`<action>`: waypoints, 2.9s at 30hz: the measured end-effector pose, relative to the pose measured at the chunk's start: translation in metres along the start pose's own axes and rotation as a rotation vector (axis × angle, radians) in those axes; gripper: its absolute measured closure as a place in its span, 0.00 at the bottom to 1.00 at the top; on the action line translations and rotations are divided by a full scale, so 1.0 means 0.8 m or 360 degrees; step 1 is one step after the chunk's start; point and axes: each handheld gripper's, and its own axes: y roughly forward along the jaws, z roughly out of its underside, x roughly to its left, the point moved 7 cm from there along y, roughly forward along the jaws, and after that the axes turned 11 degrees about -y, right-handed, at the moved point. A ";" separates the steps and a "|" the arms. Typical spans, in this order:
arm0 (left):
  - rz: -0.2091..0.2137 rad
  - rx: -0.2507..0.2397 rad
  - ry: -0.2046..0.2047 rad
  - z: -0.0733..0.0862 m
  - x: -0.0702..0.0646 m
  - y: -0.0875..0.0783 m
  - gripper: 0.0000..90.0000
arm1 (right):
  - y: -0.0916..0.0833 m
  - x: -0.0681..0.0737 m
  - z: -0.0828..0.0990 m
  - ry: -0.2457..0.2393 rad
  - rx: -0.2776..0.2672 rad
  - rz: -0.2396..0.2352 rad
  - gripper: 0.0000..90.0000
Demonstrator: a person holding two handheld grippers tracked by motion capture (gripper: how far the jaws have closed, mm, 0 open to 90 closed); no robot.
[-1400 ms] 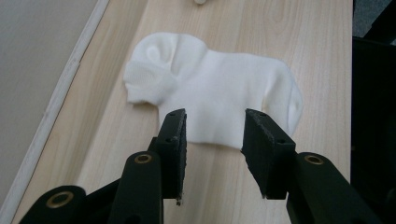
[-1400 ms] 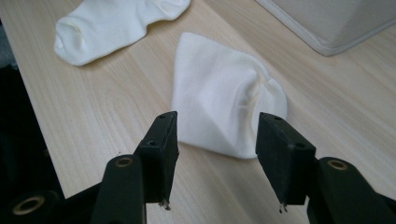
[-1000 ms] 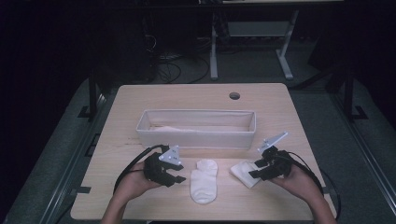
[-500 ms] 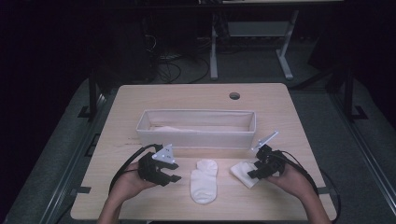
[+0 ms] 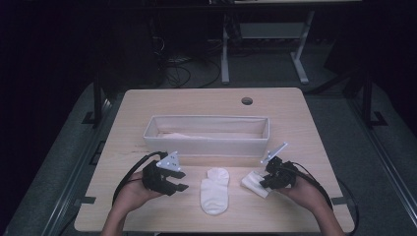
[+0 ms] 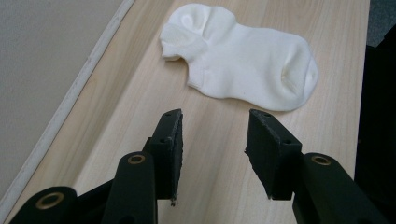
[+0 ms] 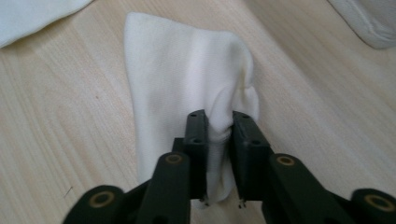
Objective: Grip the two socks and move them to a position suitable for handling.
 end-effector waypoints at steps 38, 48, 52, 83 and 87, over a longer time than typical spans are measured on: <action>-0.0013 -0.0063 -0.0122 0.014 0.019 -0.012 0.53 | -0.068 0.007 -0.044 -0.0103 -0.0133 -0.0001 0.90; -0.0022 -0.0073 -0.0139 0.018 0.022 -0.016 0.51 | -0.081 0.017 -0.075 -0.0195 -0.0135 -0.0027 0.90; -0.0022 -0.0085 -0.0146 0.018 0.024 -0.018 0.51 | -0.087 0.023 -0.091 -0.0244 -0.0140 -0.0025 0.90; -0.0048 -0.0093 -0.0180 0.026 0.032 -0.024 0.47 | -0.055 0.033 -0.162 -0.0417 -0.0065 -0.0101 0.90; -0.0048 -0.0088 -0.0185 0.028 0.033 -0.023 0.46 | -0.045 0.031 -0.166 -0.0430 -0.0036 -0.0095 0.90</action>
